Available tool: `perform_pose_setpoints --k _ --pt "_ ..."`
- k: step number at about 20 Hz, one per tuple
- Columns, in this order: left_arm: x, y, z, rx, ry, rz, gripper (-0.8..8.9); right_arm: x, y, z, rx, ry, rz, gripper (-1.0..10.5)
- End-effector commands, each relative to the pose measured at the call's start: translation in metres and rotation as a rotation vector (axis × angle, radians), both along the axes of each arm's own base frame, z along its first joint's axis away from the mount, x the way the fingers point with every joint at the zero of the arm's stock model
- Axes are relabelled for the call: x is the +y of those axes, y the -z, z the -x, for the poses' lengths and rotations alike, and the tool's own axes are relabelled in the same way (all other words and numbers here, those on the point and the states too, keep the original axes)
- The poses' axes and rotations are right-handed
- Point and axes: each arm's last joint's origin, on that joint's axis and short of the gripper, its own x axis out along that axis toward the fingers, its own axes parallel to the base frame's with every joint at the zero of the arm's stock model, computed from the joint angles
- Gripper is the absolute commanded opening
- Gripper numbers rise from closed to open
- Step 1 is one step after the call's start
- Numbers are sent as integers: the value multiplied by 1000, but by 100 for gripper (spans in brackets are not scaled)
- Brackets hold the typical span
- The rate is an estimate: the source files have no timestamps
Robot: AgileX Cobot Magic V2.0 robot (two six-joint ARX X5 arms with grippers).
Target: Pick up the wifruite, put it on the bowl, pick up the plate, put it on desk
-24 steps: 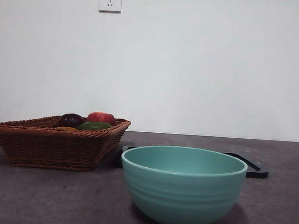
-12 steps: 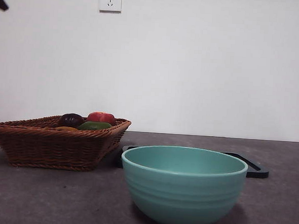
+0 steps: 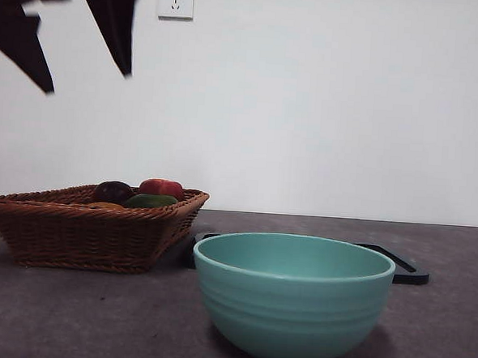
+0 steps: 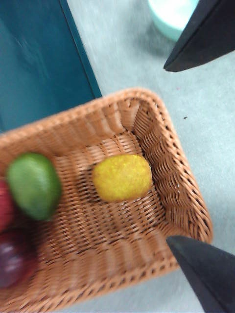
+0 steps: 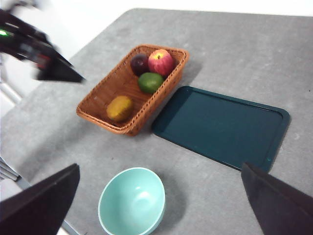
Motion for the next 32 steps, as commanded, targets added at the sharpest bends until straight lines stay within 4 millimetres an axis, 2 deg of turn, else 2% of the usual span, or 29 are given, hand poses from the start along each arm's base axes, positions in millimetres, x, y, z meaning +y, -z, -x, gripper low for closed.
perform_pose_setpoints --k 1,9,12,15,16,19,21,24,26,29,32 --pt "-10 20 -22 53 -24 -31 559 0 -5 5 -5 4 -17 600" --pt "-30 94 -74 125 -38 -100 559 -1 -4 8 4 3 -16 600" --pt "-34 119 -85 171 -64 -108 558 -1 -4 8 5 4 -16 600" --pt "-36 133 -90 200 -81 -113 549 -1 -4 8 5 4 -16 600" --pt "-36 136 -90 207 -83 -116 511 -1 -4 8 5 4 -16 600" --pt "-36 137 -90 212 -85 -117 327 -1 -4 8 5 4 -16 600" --pt "-36 137 -90 220 -86 -121 256 -1 -4 8 5 4 -16 600" --pt "-36 131 -90 231 -85 -126 247 -1 -4 8 5 4 -16 600" --pt "-36 119 -91 236 -81 -130 247 -1 -4 8 4 4 -16 600" --pt "-36 93 -91 226 -68 -130 247 -1 -4 8 4 4 -16 600" --pt "-35 58 -81 182 -61 -111 247 -1 -4 8 5 3 -16 600"
